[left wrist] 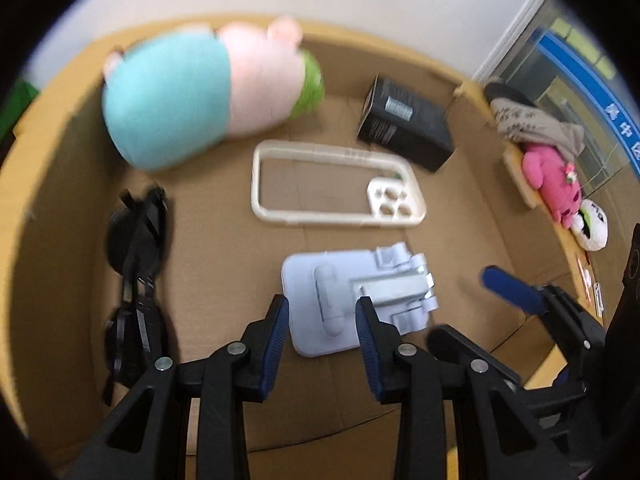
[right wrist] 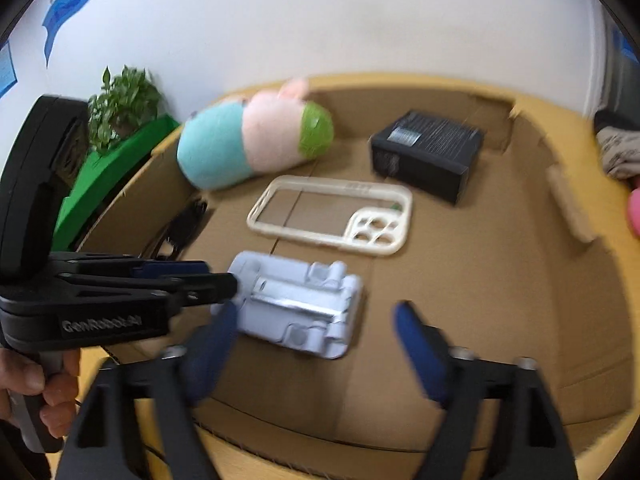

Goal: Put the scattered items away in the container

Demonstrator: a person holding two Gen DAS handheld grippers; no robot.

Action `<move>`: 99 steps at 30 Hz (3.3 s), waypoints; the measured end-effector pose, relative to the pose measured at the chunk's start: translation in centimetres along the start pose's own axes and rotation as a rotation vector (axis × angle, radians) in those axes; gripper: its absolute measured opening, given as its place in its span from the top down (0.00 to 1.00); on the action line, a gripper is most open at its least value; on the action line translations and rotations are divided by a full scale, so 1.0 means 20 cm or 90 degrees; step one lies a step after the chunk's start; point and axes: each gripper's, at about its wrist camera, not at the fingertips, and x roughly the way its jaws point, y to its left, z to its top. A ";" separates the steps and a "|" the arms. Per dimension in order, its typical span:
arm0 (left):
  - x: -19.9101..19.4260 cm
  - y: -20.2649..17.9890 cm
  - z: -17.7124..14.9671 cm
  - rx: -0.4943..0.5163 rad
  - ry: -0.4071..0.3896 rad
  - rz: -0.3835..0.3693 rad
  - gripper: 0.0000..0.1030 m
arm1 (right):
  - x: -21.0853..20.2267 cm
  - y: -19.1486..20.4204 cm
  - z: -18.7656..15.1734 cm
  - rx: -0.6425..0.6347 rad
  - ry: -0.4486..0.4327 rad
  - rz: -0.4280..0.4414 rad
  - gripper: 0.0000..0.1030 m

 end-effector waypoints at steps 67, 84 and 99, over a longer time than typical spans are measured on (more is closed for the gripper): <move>-0.23 -0.05 -0.48 0.077 -0.383 0.187 0.14 | -0.19 -0.06 -0.25 -0.041 -0.233 -0.108 0.00; -0.23 -0.05 -0.48 0.077 -0.383 0.187 0.14 | -0.19 -0.06 -0.25 -0.041 -0.233 -0.108 0.00; -0.23 -0.05 -0.48 0.077 -0.384 0.187 0.14 | -0.19 -0.06 -0.25 -0.040 -0.233 -0.108 0.00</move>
